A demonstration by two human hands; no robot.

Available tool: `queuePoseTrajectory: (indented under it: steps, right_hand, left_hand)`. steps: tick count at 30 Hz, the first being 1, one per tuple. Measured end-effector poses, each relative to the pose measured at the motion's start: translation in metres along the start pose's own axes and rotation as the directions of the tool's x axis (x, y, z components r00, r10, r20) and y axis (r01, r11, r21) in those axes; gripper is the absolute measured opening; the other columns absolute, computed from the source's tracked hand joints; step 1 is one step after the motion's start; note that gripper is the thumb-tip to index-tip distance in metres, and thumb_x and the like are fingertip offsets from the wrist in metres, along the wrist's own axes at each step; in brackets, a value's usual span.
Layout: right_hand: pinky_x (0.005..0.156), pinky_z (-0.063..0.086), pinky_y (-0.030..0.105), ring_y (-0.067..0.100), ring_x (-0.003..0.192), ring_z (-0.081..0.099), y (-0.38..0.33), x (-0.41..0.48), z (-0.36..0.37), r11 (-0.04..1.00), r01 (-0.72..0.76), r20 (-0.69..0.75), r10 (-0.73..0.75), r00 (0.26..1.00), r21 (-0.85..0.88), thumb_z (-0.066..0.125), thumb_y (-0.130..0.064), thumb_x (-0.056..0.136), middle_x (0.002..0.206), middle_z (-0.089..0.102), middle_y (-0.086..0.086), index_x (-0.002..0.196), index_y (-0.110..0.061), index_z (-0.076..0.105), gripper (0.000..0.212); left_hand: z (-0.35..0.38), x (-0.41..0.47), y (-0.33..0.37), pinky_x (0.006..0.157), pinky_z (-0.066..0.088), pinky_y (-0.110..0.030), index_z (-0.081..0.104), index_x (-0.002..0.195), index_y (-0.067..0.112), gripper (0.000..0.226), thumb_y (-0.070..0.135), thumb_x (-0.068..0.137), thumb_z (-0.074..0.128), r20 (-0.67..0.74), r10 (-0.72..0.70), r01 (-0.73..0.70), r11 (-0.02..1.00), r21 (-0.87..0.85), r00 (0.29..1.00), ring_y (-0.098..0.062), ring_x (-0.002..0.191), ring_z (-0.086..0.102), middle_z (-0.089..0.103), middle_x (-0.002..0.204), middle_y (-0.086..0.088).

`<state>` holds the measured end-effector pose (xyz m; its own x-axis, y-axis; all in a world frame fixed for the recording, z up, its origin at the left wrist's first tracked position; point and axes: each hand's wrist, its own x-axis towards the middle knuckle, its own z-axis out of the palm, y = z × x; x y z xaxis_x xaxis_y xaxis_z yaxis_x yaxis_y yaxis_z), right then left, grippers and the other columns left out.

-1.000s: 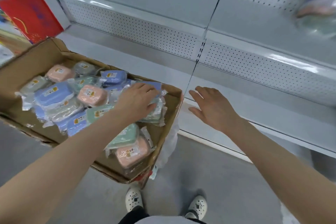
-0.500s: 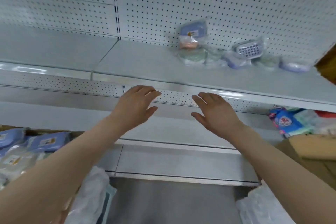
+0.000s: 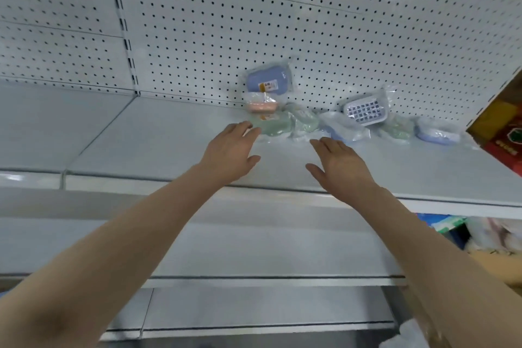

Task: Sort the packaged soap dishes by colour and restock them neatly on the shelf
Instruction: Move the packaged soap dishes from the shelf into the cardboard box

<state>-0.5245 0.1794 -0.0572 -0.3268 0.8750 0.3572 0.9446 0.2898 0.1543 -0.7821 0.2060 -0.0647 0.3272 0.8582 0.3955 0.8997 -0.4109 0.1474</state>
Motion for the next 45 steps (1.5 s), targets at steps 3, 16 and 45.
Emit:
queuePoseTrajectory:
  steps: [3, 16, 45]
  right_hand:
    - [0.097, 0.043, 0.044, 0.037, 0.120, 0.052, 0.011, 0.040, 0.009, 0.999, -0.034, 0.044, 0.034, 0.998, -0.005, 0.059, -0.034, 0.094, 0.138, 0.051, 0.016, 0.141, -0.006, 0.045, 0.057]
    - [0.100, 0.042, 0.044, 0.035, 0.126, 0.044, 0.037, 0.159, 0.062, 0.963, -0.257, 0.223, 0.234, 0.946, 0.081, 0.051, -0.040, 0.097, 0.141, 0.041, 0.017, 0.147, -0.015, 0.032, 0.060]
    - [0.089, 0.043, 0.045, 0.039, 0.108, 0.048, -0.024, 0.074, 0.051, 0.941, -0.147, 0.111, 0.118, 0.987, 0.304, 0.060, -0.062, 0.079, 0.122, 0.047, 0.018, 0.139, -0.024, 0.038, 0.075]
  left_hand:
    - [0.019, 0.040, -0.013, 0.102, 0.039, -0.039, 0.032, 0.148, 0.018, 0.066, 0.041, 0.091, 0.059, 0.023, -0.009, 0.010, 1.000, -0.018, 1.000, -0.028, 0.136, 0.031, 0.030, 0.152, -0.006]
    - [0.067, 0.113, -0.052, 0.086, 0.044, -0.036, 0.041, 0.135, 0.017, 0.065, 0.043, 0.080, 0.065, 0.143, -0.026, 0.049, 0.986, -0.161, 0.989, -0.030, 0.102, 0.053, 0.050, 0.127, -0.008]
    - [-0.010, -0.061, -0.038, 0.093, 0.043, -0.039, 0.032, 0.144, 0.024, 0.088, 0.064, 0.073, 0.065, 0.063, -0.468, 0.471, 0.882, -0.022, 0.881, -0.030, 0.110, 0.050, 0.052, 0.123, -0.009]
